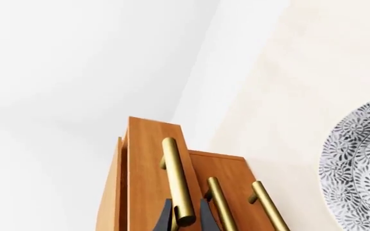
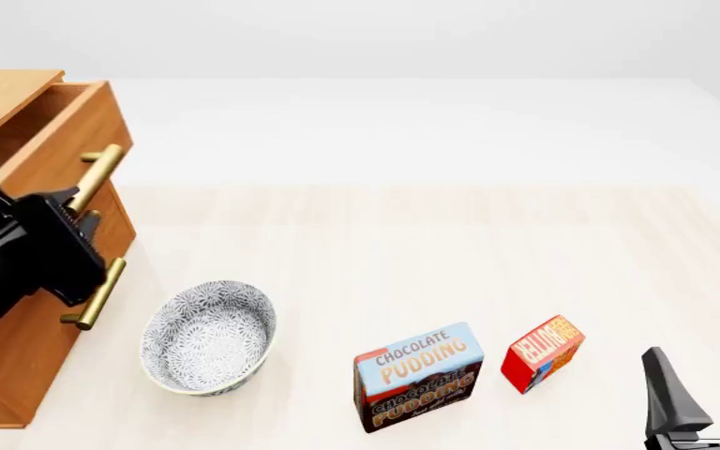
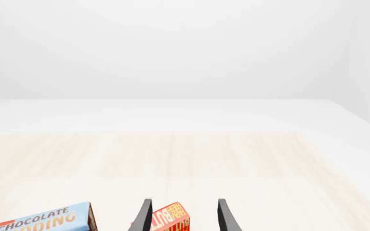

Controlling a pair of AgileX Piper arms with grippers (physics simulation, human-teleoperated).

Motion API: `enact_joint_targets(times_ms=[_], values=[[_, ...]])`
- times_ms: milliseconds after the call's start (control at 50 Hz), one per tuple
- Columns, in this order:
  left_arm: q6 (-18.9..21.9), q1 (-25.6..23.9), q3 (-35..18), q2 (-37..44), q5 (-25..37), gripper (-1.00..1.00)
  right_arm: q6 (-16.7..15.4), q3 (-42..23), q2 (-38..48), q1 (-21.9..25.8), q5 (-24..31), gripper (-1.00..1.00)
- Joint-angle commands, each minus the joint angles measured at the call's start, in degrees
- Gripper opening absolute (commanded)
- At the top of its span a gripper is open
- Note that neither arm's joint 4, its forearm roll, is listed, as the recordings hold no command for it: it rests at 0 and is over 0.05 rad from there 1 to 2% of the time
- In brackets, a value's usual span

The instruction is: Put the butter at the back in the top drawer of the cabinet and close it.

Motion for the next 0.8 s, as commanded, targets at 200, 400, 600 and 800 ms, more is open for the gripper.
enact_joint_targets(times_ms=[200, 400, 600, 800], values=[[-0.2, -4.8, -1.9, 4.8, -0.7, -1.00, 0.0, 0.0, 0.0, 0.0, 0.0, 1.00], [0.2, -5.6, -2.0, 2.8, 1.0, -1.00, 0.0, 0.0, 0.0, 0.0, 0.0, 1.00], [-0.2, -6.0, -2.6, -0.7, 4.2, -1.00, 0.0, 0.0, 0.0, 0.0, 0.0, 1.00], [0.3, -5.7, -2.6, -2.3, 4.8, -1.00, 0.0, 0.0, 0.0, 0.0, 0.0, 1.00]])
